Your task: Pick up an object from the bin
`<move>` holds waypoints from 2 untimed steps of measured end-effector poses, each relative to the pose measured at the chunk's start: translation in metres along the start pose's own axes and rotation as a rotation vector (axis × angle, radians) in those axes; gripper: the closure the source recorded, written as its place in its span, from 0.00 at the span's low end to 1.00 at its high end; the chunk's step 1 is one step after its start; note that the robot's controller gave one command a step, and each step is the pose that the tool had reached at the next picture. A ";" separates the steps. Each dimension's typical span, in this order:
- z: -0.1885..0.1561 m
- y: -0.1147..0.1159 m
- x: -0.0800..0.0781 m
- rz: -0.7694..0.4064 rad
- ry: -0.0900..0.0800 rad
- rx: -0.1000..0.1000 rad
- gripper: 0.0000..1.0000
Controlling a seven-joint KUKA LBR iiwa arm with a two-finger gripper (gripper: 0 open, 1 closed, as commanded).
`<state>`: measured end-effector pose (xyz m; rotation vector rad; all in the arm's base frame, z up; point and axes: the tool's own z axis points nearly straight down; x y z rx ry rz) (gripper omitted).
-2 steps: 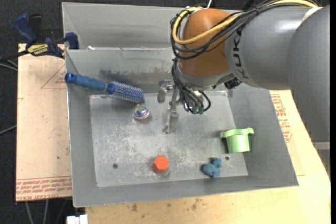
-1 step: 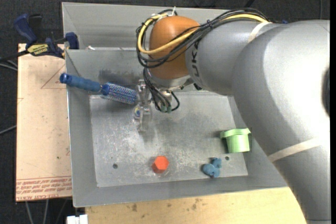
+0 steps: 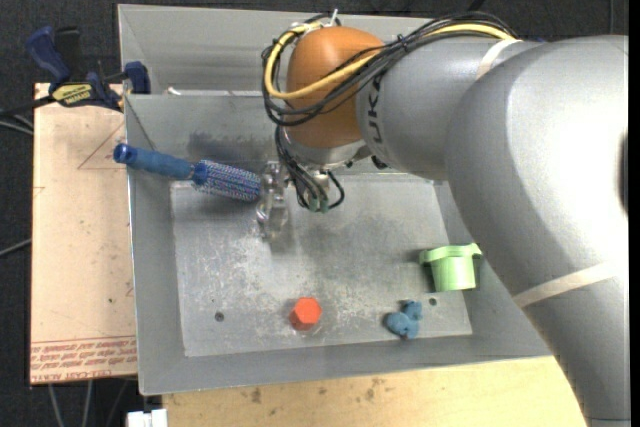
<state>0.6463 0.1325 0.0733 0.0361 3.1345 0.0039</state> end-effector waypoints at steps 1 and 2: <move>-0.064 -0.052 0.044 -0.005 0.004 0.003 1.00; -0.144 -0.034 0.061 -0.011 -0.003 -0.001 1.00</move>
Offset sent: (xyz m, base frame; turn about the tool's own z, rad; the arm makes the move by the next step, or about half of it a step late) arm -0.0457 -0.0479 0.0600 -0.0109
